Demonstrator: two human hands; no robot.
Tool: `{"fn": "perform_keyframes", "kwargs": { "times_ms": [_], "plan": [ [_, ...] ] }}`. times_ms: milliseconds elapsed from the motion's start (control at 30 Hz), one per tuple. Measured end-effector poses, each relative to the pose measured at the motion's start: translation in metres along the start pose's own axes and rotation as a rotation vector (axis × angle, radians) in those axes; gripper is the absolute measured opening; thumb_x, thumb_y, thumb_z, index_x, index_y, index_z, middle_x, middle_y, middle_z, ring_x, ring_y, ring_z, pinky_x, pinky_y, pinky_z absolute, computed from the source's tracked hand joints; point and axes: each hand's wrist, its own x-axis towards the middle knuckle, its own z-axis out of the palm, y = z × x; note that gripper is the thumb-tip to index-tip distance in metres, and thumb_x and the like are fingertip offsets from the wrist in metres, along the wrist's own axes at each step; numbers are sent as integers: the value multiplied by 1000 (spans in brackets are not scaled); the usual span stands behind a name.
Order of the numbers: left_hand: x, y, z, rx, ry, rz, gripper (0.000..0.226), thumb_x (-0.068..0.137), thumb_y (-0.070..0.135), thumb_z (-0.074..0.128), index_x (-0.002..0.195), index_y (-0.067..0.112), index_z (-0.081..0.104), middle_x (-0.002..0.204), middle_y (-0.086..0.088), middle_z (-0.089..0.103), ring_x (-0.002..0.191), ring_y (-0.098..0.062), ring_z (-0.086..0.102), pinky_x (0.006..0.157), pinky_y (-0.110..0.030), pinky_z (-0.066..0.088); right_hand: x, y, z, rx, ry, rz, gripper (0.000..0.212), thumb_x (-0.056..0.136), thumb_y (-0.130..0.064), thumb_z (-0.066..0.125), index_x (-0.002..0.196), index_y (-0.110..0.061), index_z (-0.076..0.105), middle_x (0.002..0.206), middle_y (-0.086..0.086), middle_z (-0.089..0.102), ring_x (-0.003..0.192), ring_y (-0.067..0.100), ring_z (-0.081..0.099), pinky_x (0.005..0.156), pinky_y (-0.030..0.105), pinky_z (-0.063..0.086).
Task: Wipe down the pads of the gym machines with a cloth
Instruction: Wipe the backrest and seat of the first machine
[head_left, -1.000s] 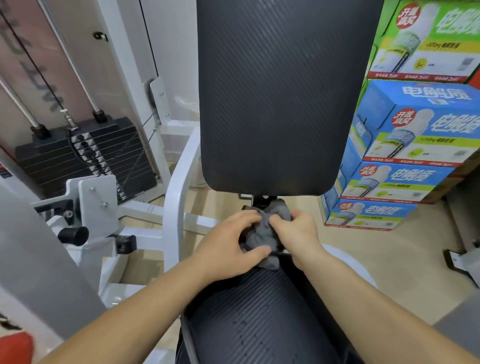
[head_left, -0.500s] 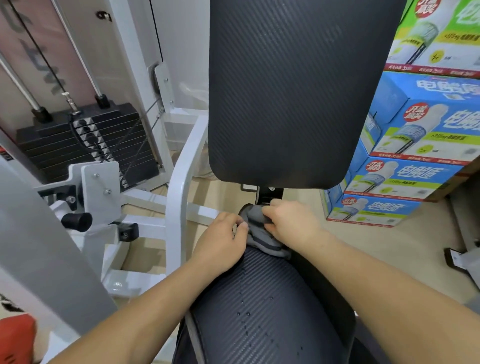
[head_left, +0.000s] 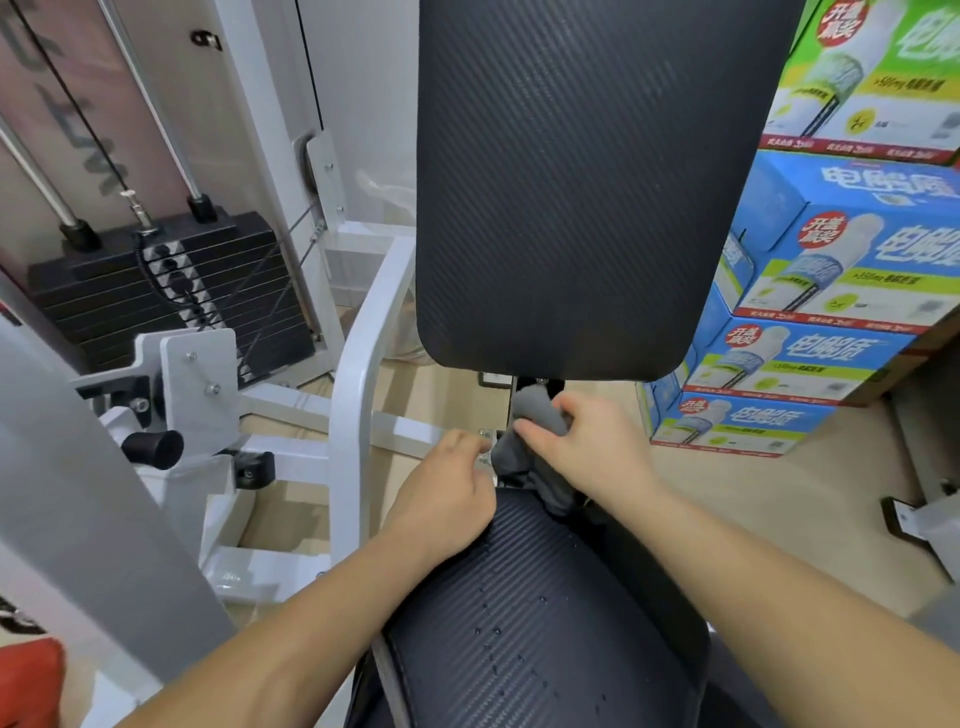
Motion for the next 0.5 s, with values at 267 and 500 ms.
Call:
{"fn": "perform_keyframes", "kwargs": {
  "times_ms": [267, 500],
  "plan": [
    [15, 7, -7, -164, -22, -160, 50, 94, 12, 52, 143, 16, 52, 146, 0, 48, 124, -18, 54, 103, -28, 44, 17, -1, 29, 63, 30, 245, 39, 75, -61, 70, 76, -24, 57, 76, -6, 65, 75, 20, 63, 64, 31, 44],
    [19, 29, 1, -137, -49, -137, 49, 91, 13, 52, 140, 16, 57, 139, -5, 53, 117, -25, 59, 102, -39, 50, 22, 27, 20, 271, 43, 212, 33, 82, -43, 72, 66, -16, 62, 65, 1, 65, 72, 25, 65, 67, 38, 54]
  ]
}}
